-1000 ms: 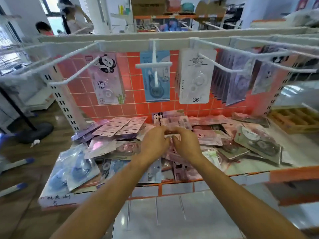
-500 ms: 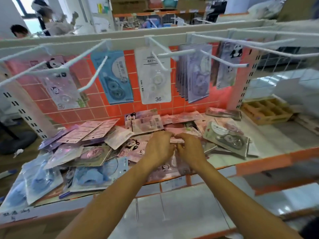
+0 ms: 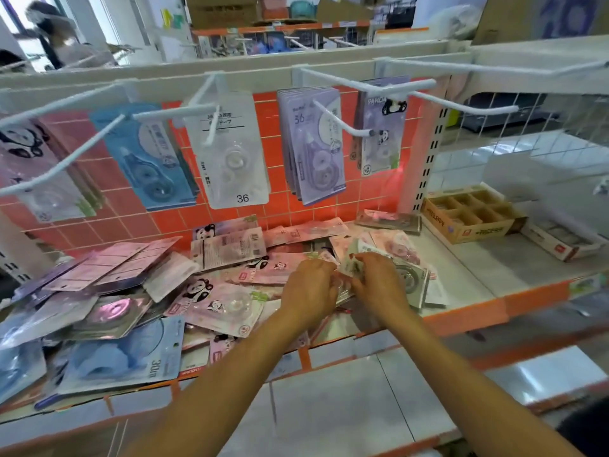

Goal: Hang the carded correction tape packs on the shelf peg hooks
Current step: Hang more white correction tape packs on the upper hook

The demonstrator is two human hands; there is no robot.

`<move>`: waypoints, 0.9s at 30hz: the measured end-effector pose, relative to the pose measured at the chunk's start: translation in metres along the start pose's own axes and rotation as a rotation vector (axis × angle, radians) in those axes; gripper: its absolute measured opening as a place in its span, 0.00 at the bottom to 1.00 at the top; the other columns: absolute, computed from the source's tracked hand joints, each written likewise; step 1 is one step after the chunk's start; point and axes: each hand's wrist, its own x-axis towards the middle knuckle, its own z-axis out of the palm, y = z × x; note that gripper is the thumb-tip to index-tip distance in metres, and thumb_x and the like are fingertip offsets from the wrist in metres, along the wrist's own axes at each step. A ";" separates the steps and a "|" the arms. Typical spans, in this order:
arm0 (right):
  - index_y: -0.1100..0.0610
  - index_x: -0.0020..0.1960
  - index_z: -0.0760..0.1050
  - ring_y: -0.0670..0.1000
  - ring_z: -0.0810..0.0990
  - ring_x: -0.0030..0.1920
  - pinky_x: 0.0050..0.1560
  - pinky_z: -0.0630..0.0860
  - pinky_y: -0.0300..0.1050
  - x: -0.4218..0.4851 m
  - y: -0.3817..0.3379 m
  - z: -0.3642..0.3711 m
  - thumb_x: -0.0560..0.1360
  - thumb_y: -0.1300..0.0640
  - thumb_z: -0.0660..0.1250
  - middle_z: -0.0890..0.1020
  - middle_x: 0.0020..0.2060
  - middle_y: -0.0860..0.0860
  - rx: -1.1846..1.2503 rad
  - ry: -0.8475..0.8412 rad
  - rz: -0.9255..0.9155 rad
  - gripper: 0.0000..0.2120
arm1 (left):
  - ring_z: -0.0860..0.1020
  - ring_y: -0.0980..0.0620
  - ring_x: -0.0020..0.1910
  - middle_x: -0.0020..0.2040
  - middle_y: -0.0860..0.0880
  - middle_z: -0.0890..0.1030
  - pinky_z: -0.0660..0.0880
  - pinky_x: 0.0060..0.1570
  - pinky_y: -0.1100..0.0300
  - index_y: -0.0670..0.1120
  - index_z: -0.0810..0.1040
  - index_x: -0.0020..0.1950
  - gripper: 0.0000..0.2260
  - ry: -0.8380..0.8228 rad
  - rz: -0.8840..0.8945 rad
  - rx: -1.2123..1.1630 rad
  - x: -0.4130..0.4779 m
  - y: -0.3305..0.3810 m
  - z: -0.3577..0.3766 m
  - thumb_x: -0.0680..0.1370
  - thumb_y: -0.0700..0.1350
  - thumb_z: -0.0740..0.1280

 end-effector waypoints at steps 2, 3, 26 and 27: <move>0.58 0.67 0.70 0.56 0.69 0.64 0.62 0.66 0.49 0.002 0.010 -0.004 0.74 0.54 0.68 0.74 0.63 0.56 -0.031 0.001 0.016 0.22 | 0.76 0.43 0.48 0.46 0.44 0.81 0.74 0.46 0.49 0.45 0.77 0.45 0.07 0.000 0.011 0.007 0.003 0.006 0.006 0.74 0.45 0.62; 0.57 0.68 0.69 0.56 0.68 0.65 0.62 0.65 0.49 0.004 0.015 -0.007 0.73 0.54 0.68 0.73 0.63 0.56 -0.052 0.000 0.017 0.25 | 0.75 0.44 0.49 0.47 0.45 0.81 0.74 0.46 0.49 0.45 0.77 0.46 0.07 -0.007 0.014 0.020 0.005 0.009 0.009 0.74 0.45 0.62; 0.54 0.68 0.64 0.59 0.72 0.58 0.56 0.69 0.53 0.023 0.029 -0.023 0.62 0.33 0.70 0.74 0.58 0.57 -0.155 -0.026 -0.024 0.42 | 0.76 0.47 0.55 0.57 0.49 0.80 0.70 0.46 0.58 0.50 0.70 0.68 0.19 0.135 -0.049 -0.182 -0.006 0.024 0.011 0.77 0.47 0.66; 0.54 0.68 0.64 0.59 0.72 0.58 0.56 0.69 0.53 0.022 0.025 -0.025 0.62 0.33 0.70 0.73 0.59 0.57 -0.154 0.002 -0.038 0.42 | 0.76 0.47 0.56 0.58 0.49 0.79 0.70 0.47 0.58 0.50 0.68 0.70 0.21 0.136 -0.067 -0.216 -0.007 0.023 0.009 0.77 0.47 0.66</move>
